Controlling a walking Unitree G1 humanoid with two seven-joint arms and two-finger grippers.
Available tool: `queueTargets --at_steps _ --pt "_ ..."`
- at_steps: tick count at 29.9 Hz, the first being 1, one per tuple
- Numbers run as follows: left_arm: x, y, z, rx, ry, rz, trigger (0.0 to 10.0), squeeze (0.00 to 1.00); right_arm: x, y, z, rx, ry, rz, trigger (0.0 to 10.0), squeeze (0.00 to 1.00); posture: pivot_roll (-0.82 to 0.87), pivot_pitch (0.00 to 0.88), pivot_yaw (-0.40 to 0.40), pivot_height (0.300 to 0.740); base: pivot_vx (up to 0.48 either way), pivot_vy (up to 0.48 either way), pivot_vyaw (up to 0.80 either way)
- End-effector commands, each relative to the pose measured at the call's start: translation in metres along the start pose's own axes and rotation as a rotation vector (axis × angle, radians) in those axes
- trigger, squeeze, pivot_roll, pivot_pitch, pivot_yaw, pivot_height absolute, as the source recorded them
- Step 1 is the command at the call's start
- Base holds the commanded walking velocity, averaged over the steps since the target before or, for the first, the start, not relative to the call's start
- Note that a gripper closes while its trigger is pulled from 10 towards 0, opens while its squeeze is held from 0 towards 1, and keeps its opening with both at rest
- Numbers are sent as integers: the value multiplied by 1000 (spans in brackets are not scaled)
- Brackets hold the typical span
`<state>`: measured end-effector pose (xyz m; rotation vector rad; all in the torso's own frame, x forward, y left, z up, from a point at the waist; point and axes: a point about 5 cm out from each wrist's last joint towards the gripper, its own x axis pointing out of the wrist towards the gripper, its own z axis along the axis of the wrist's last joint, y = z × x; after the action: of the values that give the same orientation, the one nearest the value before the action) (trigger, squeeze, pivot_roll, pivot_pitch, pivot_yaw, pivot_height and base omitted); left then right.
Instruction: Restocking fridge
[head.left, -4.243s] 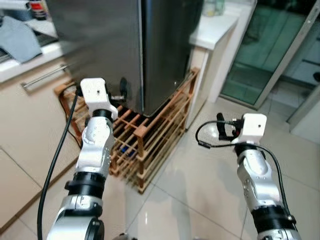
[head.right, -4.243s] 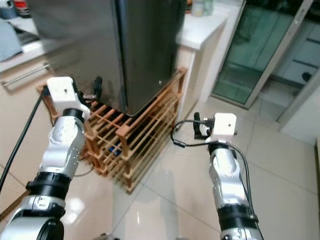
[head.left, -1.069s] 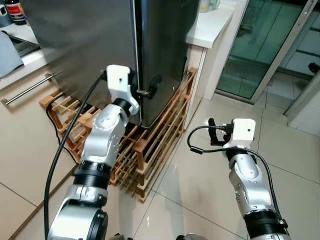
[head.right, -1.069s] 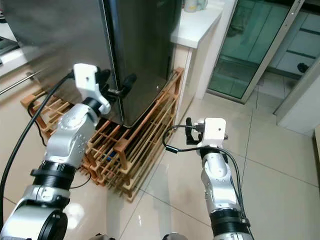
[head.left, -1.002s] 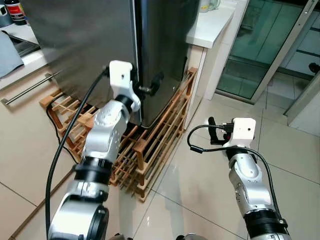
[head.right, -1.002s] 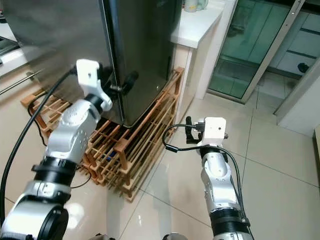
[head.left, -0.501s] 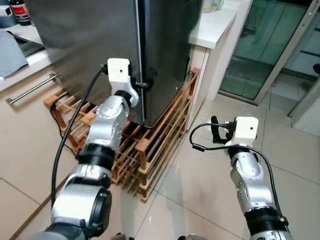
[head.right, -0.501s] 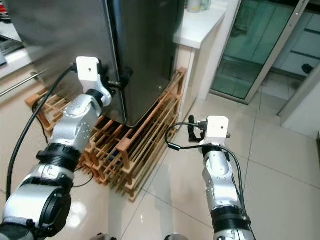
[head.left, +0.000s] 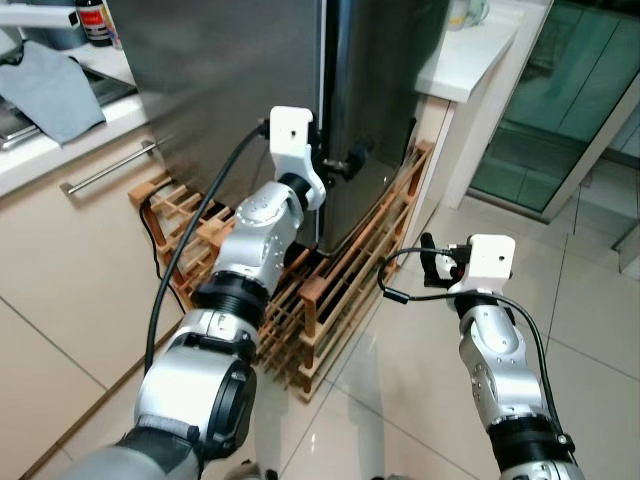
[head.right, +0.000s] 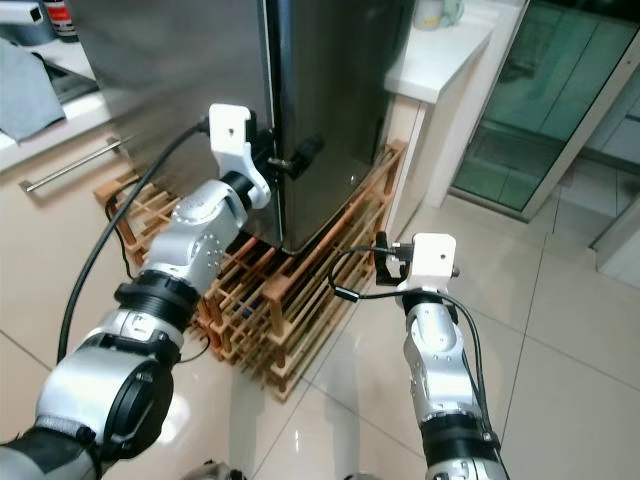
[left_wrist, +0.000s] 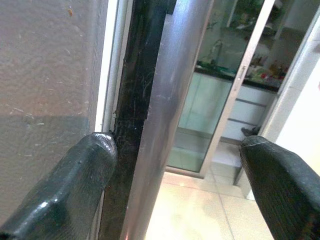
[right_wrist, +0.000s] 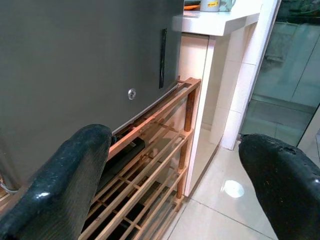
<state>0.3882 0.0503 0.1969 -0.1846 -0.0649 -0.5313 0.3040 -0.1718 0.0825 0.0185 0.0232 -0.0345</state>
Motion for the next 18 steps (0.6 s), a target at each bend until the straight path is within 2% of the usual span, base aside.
queueTargets --at_steps 1,5,8,10,11,14,15,16,18 --pt "7 -11 -6 30 51 -6 10000 0 0 -3 -2 0 5 -12 10000 0 -104 0 25 740 0 0 0" --pt "11 -15 -16 59 100 53 10000 0 3 1 -1 -7 6 12 10000 0 -108 0 25 740 0 0 0" --pt "13 -23 -18 44 107 28 10000 0 3 0 0 -6 6 9 10000 0 -108 0 27 740 0 0 0" --pt "17 -37 -19 48 106 -38 10000 0 3 -2 -1 -6 8 8 10000 0 -108 0 30 740 0 0 0" --pt "19 -45 -22 94 134 -71 10000 0 2 -2 -2 -7 12 9 10000 0 -108 0 30 740 0 0 0" --pt "26 -80 -18 118 134 -233 10000 0 -2 2 -6 -9 28 26 10000 0 -122 0 34 740 0 0 0" --pt "30 -109 -8 17 79 -403 10000 0 -5 3 -9 -12 39 37 10000 0 -123 0 34 740 0 0 0" --pt "30 -109 -8 17 79 -403 10000 0 -5 3 -9 -12 39 37 10000 0 -123 0 34 740 0 0 0" --pt "28 -135 1 -55 31 -577 10000 0 -8 3 -12 -9 50 38 10000 0 -124 0 32 740 0 0 0"
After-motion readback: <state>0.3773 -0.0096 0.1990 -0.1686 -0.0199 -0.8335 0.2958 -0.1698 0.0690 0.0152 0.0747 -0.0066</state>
